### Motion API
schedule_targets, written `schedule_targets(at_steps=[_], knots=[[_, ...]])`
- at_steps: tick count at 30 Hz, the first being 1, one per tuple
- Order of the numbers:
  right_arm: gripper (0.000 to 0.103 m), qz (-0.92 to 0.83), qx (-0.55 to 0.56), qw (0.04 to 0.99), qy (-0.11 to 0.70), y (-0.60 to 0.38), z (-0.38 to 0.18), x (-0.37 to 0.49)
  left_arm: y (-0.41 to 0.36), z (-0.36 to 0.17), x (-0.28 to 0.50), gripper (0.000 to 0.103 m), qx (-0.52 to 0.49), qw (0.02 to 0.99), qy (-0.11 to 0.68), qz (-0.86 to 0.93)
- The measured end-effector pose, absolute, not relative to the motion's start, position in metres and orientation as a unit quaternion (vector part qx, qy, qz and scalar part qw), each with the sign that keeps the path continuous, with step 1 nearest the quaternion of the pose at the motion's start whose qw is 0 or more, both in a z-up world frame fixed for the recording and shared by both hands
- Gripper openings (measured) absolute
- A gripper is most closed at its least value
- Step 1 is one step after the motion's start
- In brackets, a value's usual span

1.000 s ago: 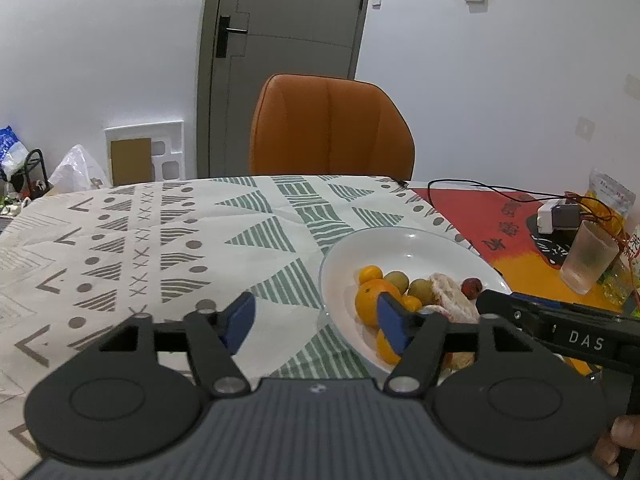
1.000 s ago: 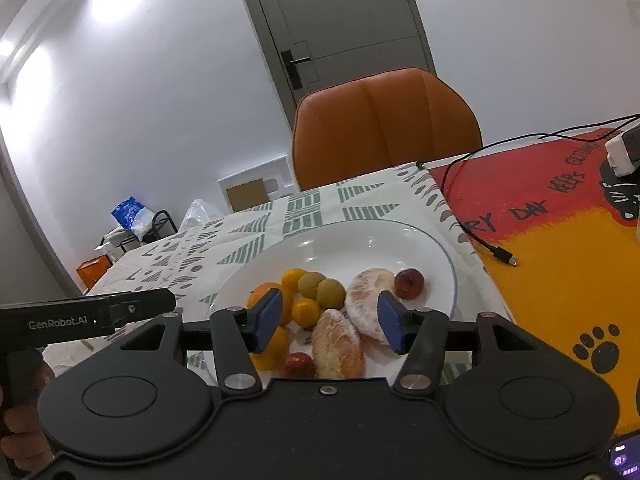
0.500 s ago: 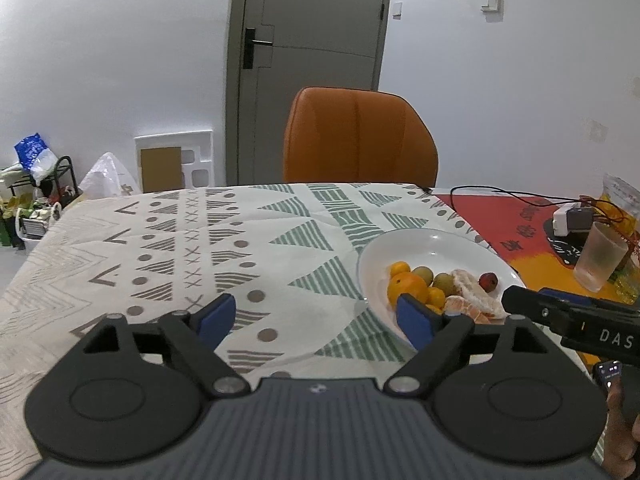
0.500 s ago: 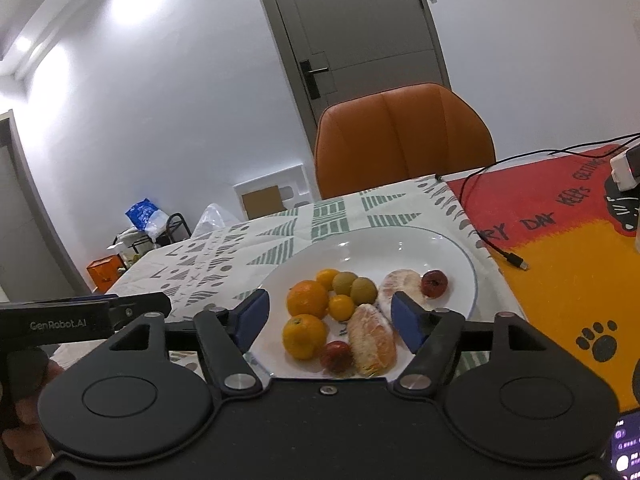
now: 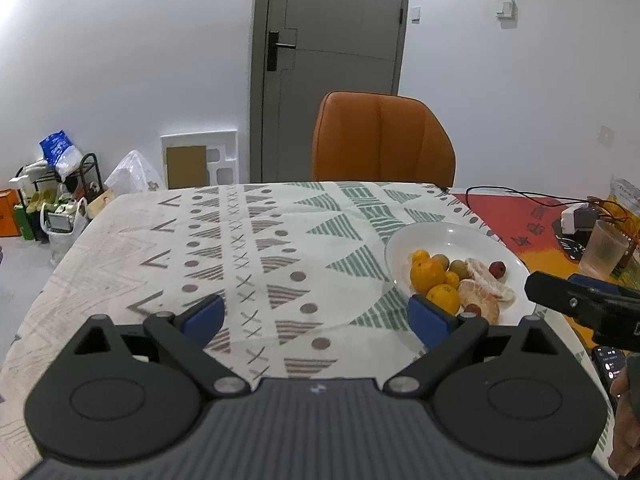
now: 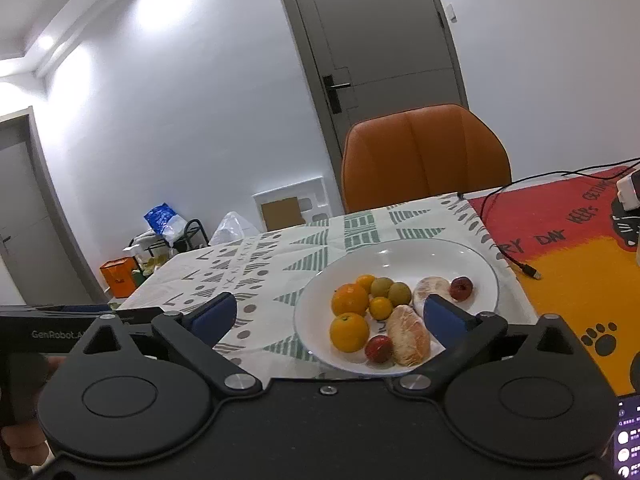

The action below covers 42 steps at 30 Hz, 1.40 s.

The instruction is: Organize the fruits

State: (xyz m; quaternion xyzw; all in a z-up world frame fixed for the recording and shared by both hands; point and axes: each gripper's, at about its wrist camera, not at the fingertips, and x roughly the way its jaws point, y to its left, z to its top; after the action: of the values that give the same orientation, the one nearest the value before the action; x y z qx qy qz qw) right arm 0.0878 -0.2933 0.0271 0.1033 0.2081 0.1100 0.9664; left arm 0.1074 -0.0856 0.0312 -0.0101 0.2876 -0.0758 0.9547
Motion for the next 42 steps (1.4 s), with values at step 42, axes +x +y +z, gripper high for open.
schedule_targets(at_steps=[42], knots=[[0.103, 0.159, 0.054, 0.964, 0.207, -0.226, 0.062, 0.009, 0.003, 0.051, -0.006, 0.098, -0.025, 0.964, 0.264, 0.002]])
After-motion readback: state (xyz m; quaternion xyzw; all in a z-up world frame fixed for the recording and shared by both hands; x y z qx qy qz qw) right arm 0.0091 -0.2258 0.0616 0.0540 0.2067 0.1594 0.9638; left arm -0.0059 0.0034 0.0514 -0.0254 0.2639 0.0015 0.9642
